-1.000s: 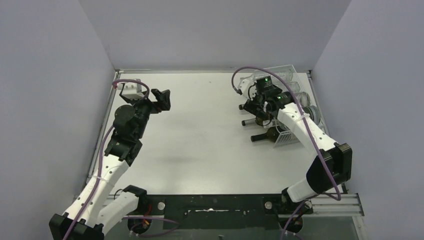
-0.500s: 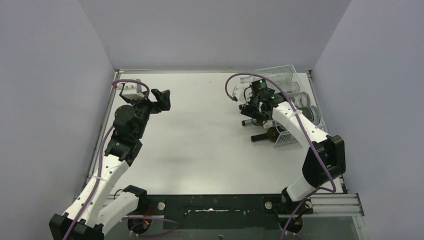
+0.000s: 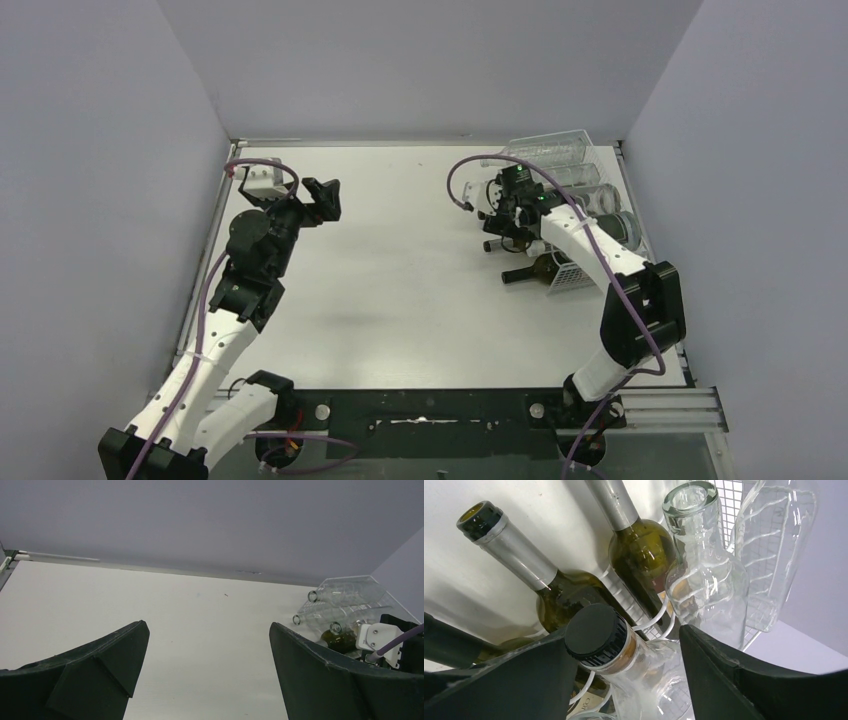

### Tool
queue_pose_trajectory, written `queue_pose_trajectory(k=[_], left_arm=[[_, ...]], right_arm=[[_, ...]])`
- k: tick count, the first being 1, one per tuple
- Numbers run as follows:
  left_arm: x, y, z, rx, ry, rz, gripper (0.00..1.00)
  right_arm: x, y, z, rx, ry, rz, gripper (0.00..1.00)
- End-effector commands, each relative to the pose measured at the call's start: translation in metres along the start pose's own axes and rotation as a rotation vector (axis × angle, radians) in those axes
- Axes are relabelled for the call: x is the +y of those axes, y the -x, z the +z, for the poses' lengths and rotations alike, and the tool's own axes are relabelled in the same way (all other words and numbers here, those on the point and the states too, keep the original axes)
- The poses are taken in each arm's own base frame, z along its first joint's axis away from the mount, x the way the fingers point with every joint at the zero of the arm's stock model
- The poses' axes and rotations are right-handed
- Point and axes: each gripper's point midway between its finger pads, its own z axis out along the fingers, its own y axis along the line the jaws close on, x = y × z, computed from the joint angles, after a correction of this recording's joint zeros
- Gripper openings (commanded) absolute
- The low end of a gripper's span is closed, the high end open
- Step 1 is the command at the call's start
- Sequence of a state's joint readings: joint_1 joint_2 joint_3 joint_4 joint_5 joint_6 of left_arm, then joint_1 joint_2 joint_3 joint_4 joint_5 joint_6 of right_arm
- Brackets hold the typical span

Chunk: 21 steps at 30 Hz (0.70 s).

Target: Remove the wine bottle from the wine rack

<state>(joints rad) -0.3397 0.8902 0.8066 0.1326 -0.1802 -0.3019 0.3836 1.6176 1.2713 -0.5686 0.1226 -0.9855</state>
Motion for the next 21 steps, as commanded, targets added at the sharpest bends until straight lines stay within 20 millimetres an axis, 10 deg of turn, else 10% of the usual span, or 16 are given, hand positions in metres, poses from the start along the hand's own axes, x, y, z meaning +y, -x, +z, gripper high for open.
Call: queue_pose_trajectory(k=[1, 21], left_arm=[[-0.005, 0.022, -0.001, -0.078, -0.016, 0.001, 0.94], [-0.005, 0.015, 0.004, -0.058, -0.019, 0.004, 0.93]], right_arm=[[-0.009, 0.000, 0.005, -0.009, -0.035, -0.012, 0.68], [-0.056, 0.017, -0.043, -0.097, -0.221, -0.029, 0.18]])
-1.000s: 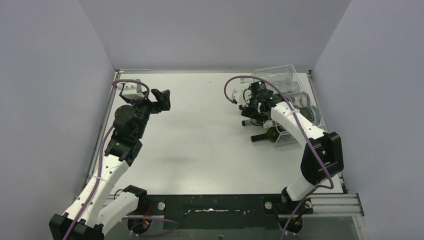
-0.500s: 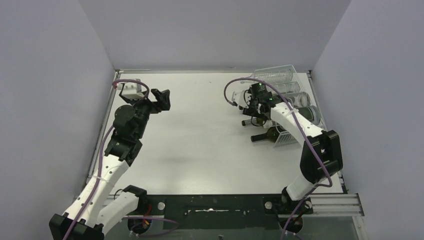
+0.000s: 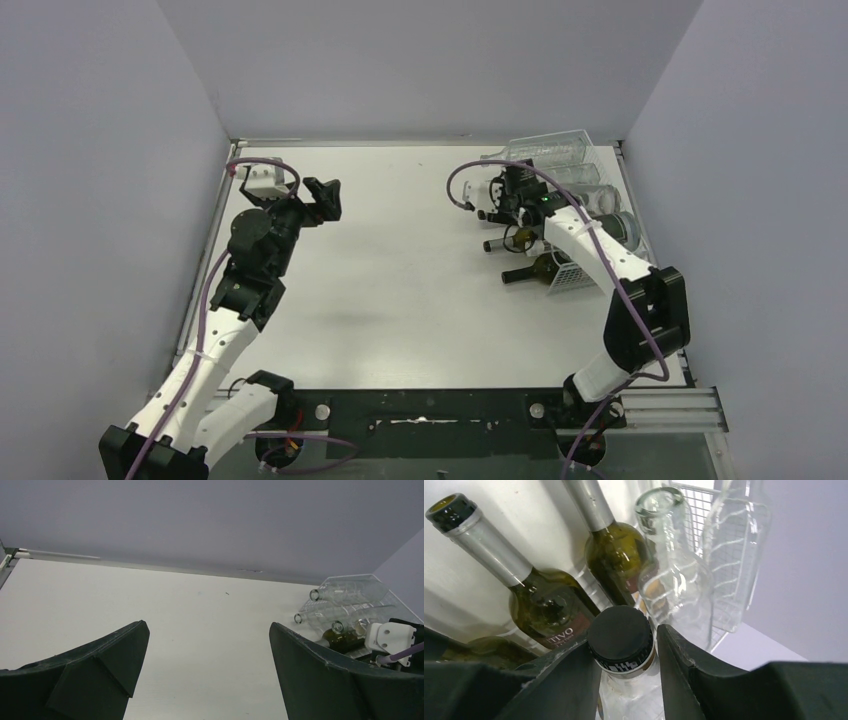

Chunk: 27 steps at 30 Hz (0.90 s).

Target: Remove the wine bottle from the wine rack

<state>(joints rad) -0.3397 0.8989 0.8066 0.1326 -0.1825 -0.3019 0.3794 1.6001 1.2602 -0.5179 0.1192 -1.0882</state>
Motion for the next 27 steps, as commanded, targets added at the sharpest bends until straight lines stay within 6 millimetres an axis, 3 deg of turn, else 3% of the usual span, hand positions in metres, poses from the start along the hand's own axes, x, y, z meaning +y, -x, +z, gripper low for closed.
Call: queue_pose_trajectory(k=[1, 9, 19, 27], left_arm=[[-0.006, 0.018, 0.002, -0.066, -0.023, 0.002, 0.93], [-0.006, 0.016, 0.003, -0.061, -0.027, 0.001, 0.93], [-0.007, 0.014, 0.003, -0.057, -0.031, -0.002, 0.93], [-0.007, 0.014, 0.003, -0.056, -0.032, -0.004, 0.93]], right_arm=[[-0.050, 0.011, -0.042, -0.070, -0.204, 0.067, 0.17], [-0.098, 0.024, -0.090, -0.163, -0.381, 0.167, 0.01], [-0.151, 0.019, -0.135, -0.217, -0.551, 0.350, 0.00], [-0.174, 0.018, -0.171, -0.294, -0.633, 0.558, 0.00]])
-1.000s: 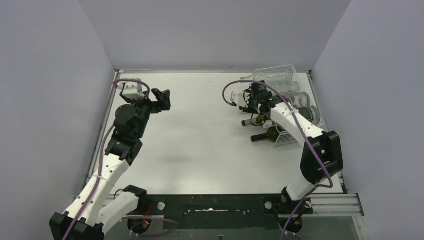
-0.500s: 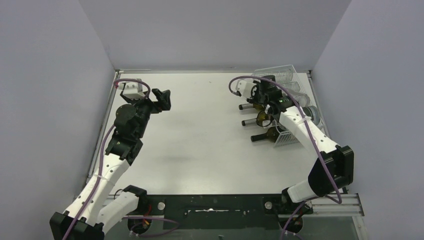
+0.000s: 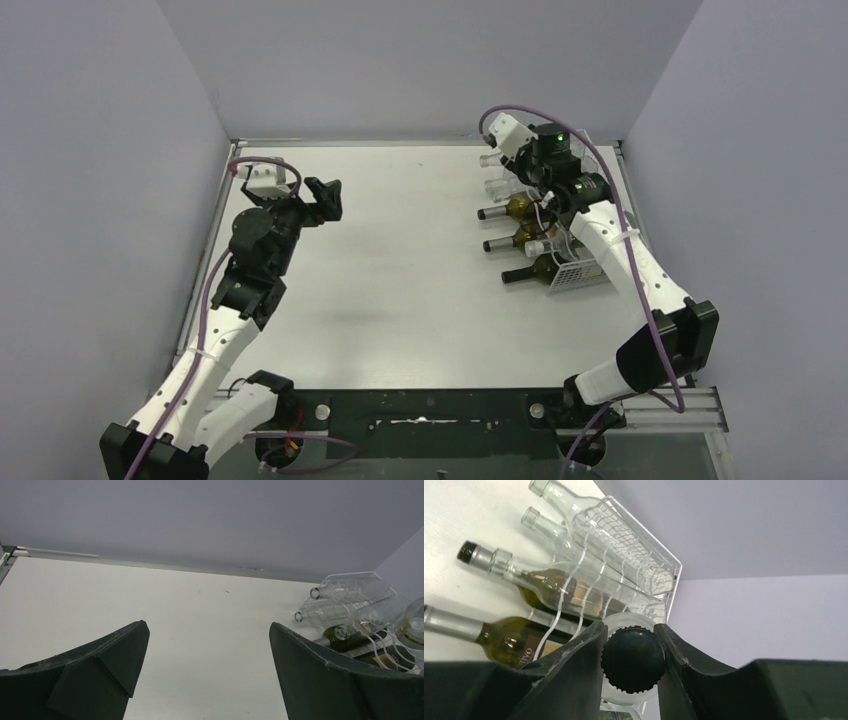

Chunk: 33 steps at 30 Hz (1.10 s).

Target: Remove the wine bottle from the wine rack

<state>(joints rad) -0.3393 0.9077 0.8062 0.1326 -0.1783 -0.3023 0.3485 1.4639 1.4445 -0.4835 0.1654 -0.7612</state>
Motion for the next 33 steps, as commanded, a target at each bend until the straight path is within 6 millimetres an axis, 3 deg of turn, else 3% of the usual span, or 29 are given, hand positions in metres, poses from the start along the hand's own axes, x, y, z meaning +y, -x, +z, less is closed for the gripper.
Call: queue_pose_trajectory(k=[1, 9, 19, 25, 33], left_arm=[[-0.007, 0.017, 0.001, -0.067, -0.030, -0.006, 0.93], [-0.006, 0.017, 0.002, -0.066, -0.028, -0.005, 0.93], [-0.006, 0.016, 0.003, -0.063, -0.030, -0.008, 0.93], [-0.005, 0.015, 0.004, -0.061, -0.030, -0.011, 0.93], [0.001, 0.016, 0.004, -0.066, -0.010, -0.018, 0.93]], right_arm=[[-0.090, 0.057, -0.053, -0.215, -0.299, 0.195, 0.00], [-0.096, 0.061, -0.067, -0.157, -0.338, 0.230, 0.00], [-0.103, 0.076, -0.099, -0.171, -0.375, 0.272, 0.00], [-0.079, 0.107, -0.109, -0.215, -0.329, 0.317, 0.00], [-0.062, 0.165, -0.120, -0.396, -0.197, 0.590, 0.00]])
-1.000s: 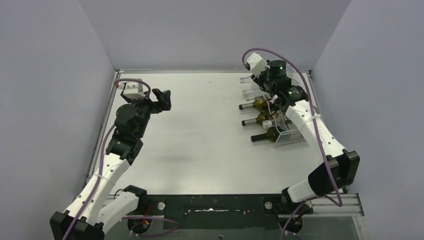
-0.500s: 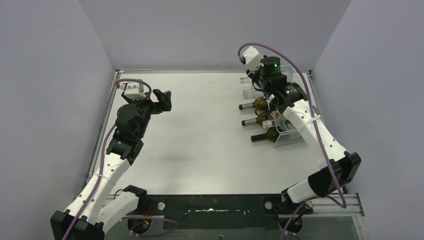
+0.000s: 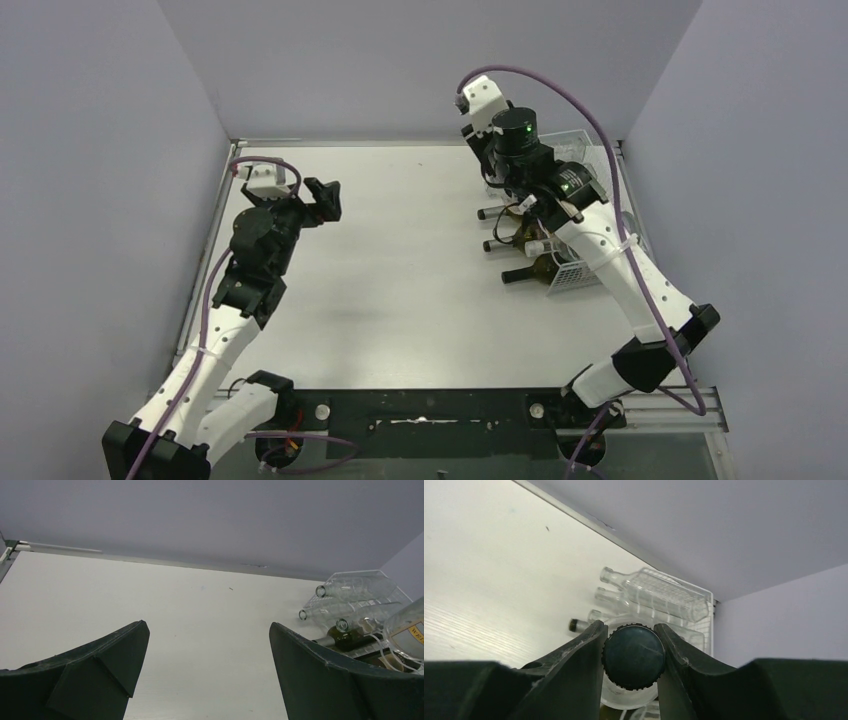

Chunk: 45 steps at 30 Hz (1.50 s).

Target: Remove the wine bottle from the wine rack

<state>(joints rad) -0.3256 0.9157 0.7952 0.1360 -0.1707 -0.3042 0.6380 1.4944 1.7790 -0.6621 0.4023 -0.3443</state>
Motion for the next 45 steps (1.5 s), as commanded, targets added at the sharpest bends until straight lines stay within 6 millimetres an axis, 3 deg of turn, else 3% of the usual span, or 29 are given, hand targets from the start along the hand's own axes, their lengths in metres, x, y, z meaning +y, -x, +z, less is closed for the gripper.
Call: queue_pose_trajectory(k=[1, 6, 20, 25, 34, 41, 45], left_arm=[[-0.003, 0.023, 0.002, -0.080, -0.015, -0.021, 0.93], [0.004, 0.024, 0.001, -0.090, 0.015, -0.020, 0.93], [0.006, 0.030, -0.002, -0.113, 0.014, -0.047, 0.93], [0.000, 0.030, -0.003, -0.112, -0.012, -0.042, 0.93], [-0.006, 0.030, -0.005, -0.111, -0.030, -0.048, 0.93], [-0.005, 0.028, -0.004, -0.107, -0.026, -0.049, 0.93], [-0.004, 0.029, -0.004, -0.109, -0.023, -0.050, 0.93]], right_arm=[[-0.036, 0.083, -0.028, -0.282, -0.078, 0.278, 0.00], [-0.014, 0.103, -0.001, -0.356, -0.036, 0.421, 0.00], [0.047, 0.111, 0.126, -0.400, 0.017, 0.634, 0.00], [0.060, 0.121, 0.159, -0.408, 0.022, 0.635, 0.00], [0.069, 0.134, 0.189, -0.452, 0.070, 0.675, 0.00], [0.092, 0.148, 0.208, -0.499, 0.146, 0.688, 0.00], [0.104, 0.141, 0.219, -0.484, 0.152, 0.657, 0.00]])
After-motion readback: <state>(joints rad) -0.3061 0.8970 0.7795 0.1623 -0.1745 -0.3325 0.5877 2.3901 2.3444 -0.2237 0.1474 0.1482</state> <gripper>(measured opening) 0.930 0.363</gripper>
